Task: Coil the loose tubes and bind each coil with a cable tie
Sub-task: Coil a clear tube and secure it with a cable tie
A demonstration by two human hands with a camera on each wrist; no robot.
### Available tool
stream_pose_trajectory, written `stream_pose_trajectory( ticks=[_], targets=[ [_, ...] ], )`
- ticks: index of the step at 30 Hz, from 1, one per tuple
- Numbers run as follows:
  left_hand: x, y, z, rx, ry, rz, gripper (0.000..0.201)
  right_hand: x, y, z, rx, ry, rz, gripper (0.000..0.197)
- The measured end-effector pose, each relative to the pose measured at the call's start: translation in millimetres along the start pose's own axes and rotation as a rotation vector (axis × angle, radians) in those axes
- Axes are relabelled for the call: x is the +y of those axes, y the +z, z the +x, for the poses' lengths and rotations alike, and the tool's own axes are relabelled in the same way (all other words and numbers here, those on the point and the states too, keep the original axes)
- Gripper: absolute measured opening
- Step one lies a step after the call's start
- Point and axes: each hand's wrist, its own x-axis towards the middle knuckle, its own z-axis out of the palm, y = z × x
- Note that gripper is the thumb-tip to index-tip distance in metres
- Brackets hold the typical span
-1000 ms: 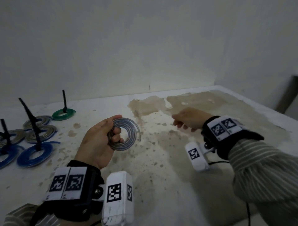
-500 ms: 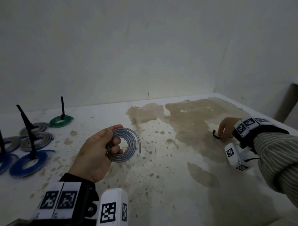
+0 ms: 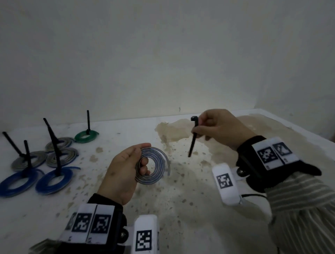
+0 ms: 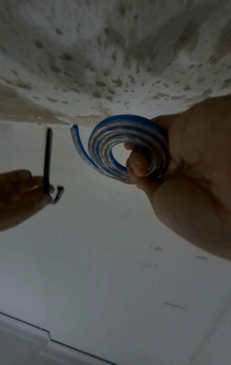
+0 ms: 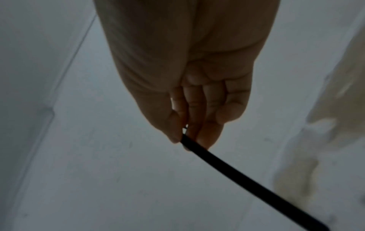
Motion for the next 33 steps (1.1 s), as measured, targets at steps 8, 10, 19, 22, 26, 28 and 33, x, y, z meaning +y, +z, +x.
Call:
stream_pose_trajectory(
  ticks=[8,10,19,22,26,28,33],
  targets=[
    [6.9,-9.9,1.9,0.125,0.075,-0.065,0.031,-31.5,83.7,-10.8,-0.027,-0.245,0.472,0.033],
    [7.9,-9.3,2.1,0.147,0.092,-0.066,0.031,-24.5,95.7,-10.5,-0.015,-0.253,0.324,0.032],
    [6.9,-4.3,0.7,0.087,0.062,-0.136,0.03,-2.4,120.0,-9.7,0.071,-0.335,0.096,0.034],
    [5.6,-3.0,1.6,0.084,0.063,-0.106,0.032,1.7,120.5,-8.8,0.119,-0.378,0.064,0.035],
    [4.2,-4.6,2.6,0.082,0.082,-0.023,0.033,4.2,120.7,-10.4,0.128,-0.381,0.082,0.029],
    [4.3,-5.4,1.6,0.086,0.102,-0.002,0.031,3.4,121.3,-11.4,0.121,-0.362,0.11,0.031],
    [7.1,-9.7,2.8,0.163,0.076,0.013,0.031,0.0,118.6,-13.1,-0.052,-0.205,0.182,0.032]
  ],
)
